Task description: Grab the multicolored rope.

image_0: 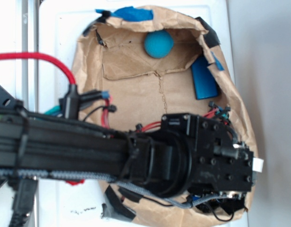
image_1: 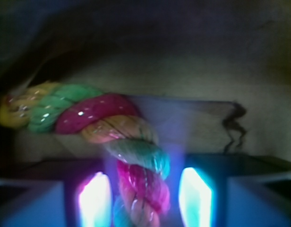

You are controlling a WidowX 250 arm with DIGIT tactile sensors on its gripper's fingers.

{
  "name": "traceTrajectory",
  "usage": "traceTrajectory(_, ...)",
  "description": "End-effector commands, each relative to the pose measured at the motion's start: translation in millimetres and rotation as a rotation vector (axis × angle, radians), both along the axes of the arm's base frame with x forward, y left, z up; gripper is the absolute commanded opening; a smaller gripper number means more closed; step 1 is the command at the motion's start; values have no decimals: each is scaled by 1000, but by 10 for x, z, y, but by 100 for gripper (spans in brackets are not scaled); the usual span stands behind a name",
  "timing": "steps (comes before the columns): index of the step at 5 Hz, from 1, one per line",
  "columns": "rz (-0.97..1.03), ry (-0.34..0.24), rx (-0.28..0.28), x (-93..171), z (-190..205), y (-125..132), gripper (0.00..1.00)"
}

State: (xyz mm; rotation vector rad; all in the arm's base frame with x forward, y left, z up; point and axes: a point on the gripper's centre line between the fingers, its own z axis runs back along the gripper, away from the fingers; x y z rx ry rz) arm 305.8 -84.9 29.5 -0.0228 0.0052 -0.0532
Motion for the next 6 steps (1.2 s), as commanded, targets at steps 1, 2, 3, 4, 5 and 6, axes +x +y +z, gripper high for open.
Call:
traceTrajectory(1,60,-196,-89,-58,924,325,0)
traceTrajectory(2,45,-213,-117,-179,1244,456,0)
traceTrajectory(3,40,-196,-125,-312,1487,479,0)
traceTrajectory(4,55,-182,-74,-416,1618,518,0)
traceTrajectory(5,93,-199,-45,-434,1589,594,0)
traceTrajectory(6,101,-202,-28,-403,1578,583,0)
